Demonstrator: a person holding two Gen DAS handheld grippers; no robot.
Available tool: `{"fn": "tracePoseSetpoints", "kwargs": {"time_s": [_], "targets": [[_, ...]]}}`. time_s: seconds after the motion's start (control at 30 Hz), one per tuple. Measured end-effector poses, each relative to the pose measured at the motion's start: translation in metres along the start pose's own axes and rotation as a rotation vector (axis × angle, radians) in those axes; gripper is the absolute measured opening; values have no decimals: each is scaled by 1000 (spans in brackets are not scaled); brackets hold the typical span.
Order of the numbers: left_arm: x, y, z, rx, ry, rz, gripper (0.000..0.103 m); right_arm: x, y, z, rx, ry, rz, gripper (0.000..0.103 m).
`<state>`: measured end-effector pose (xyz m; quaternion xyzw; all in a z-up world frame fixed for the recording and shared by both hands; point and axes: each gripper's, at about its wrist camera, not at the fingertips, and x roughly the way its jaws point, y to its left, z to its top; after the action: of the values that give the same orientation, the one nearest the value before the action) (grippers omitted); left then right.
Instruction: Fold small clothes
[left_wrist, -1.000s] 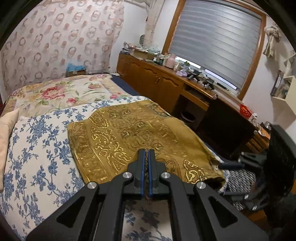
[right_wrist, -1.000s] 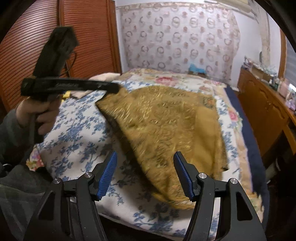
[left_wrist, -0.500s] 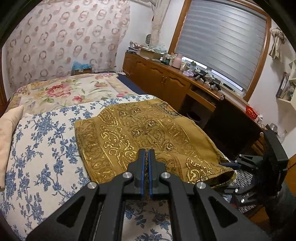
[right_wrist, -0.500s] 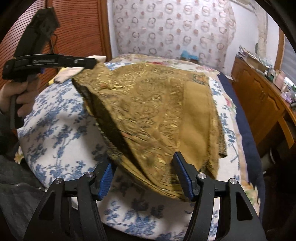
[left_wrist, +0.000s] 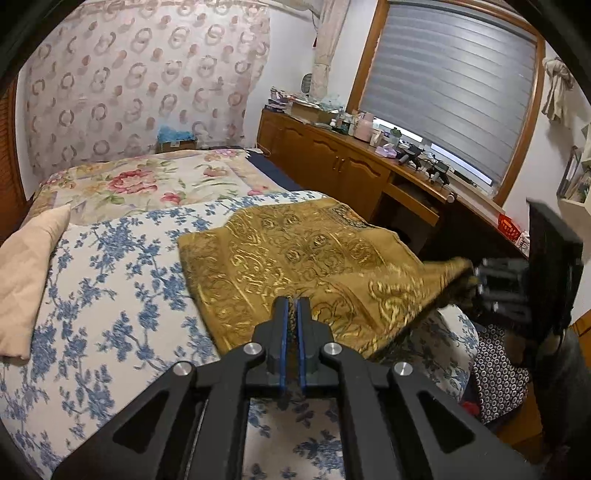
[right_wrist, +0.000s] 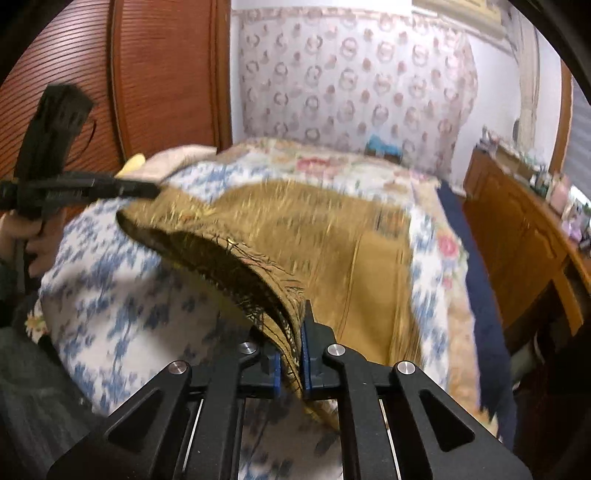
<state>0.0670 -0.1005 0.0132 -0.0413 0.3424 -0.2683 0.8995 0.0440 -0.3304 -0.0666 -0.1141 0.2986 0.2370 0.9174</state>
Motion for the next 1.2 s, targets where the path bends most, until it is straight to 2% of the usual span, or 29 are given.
{"fn": "tracePoseSetpoints", "kwargs": {"time_s": [0.27,0.57,0.87,1.07,1.2], "targets": [[8,27,21,-2,-18,50,8,30,-17,51,-16,-62,-1,4],[21,70,47,-47,-22,76,39,62,-37,88,-36,-70,37,3],[31,102,67,-91,-16,107,48,107,-45,128,-84,-41,73,2],[46,116,77,-99,8,117,50,157,-60,141,-79,31,82,2],[64,119,77,-98,43,99,50,202,-76,134,-40,139,90,3]]}}
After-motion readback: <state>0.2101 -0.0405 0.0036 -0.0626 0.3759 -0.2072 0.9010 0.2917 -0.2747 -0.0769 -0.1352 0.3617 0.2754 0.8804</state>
